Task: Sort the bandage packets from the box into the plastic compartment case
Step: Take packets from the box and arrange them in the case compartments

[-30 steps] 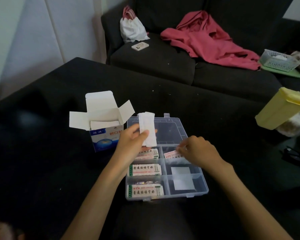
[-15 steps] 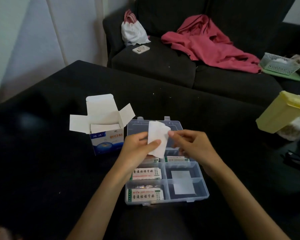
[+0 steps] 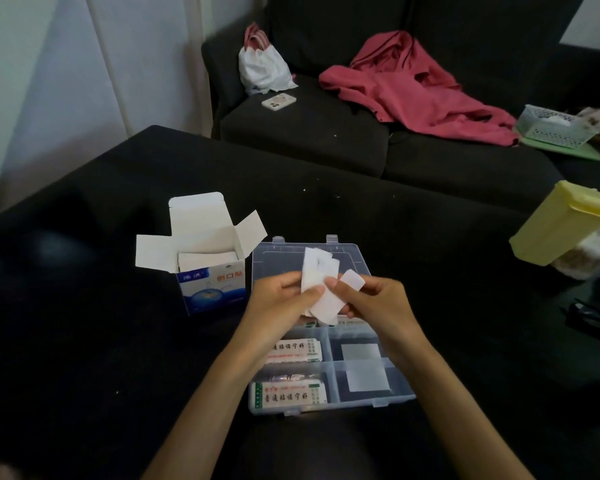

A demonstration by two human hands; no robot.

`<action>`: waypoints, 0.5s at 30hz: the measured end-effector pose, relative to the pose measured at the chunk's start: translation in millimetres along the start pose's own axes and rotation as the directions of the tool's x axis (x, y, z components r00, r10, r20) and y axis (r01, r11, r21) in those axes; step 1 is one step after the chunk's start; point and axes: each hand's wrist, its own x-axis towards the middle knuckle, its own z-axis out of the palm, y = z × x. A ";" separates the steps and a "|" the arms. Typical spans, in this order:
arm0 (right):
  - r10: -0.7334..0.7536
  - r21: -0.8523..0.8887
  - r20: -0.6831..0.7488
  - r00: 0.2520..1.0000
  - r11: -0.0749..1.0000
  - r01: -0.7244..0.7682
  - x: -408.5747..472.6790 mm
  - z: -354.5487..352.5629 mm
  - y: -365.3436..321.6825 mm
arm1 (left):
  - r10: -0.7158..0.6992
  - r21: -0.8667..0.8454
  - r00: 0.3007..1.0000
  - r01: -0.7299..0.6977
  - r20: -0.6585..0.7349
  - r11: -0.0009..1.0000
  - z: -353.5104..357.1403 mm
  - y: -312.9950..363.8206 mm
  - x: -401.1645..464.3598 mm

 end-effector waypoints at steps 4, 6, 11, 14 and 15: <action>-0.044 -0.063 0.037 0.998 0.997 0.046 2.9 -10.8 -3.5 | -0.041 -0.022 0.999 0.042 0.033 0.999 -1.8 -0.2 1.0; -0.072 -0.124 0.061 0.995 0.989 0.080 4.9 -15.6 -8.2 | -0.033 0.007 0.997 0.032 0.066 0.999 -3.0 -1.7 0.9; -0.014 -0.125 0.155 0.988 0.992 0.034 9.1 -23.1 -14.6 | 0.000 -0.023 0.998 0.001 0.066 1.000 -5.3 -1.6 0.9; 0.026 -0.040 0.147 0.989 0.999 -0.020 8.6 -24.0 -11.5 | 0.001 -0.020 0.998 0.000 0.057 1.000 -0.2 -3.2 0.4; -0.002 -0.044 0.122 0.993 0.999 0.008 8.0 -22.7 -9.6 | -0.009 -0.017 0.998 0.010 0.059 1.000 2.3 -4.2 0.2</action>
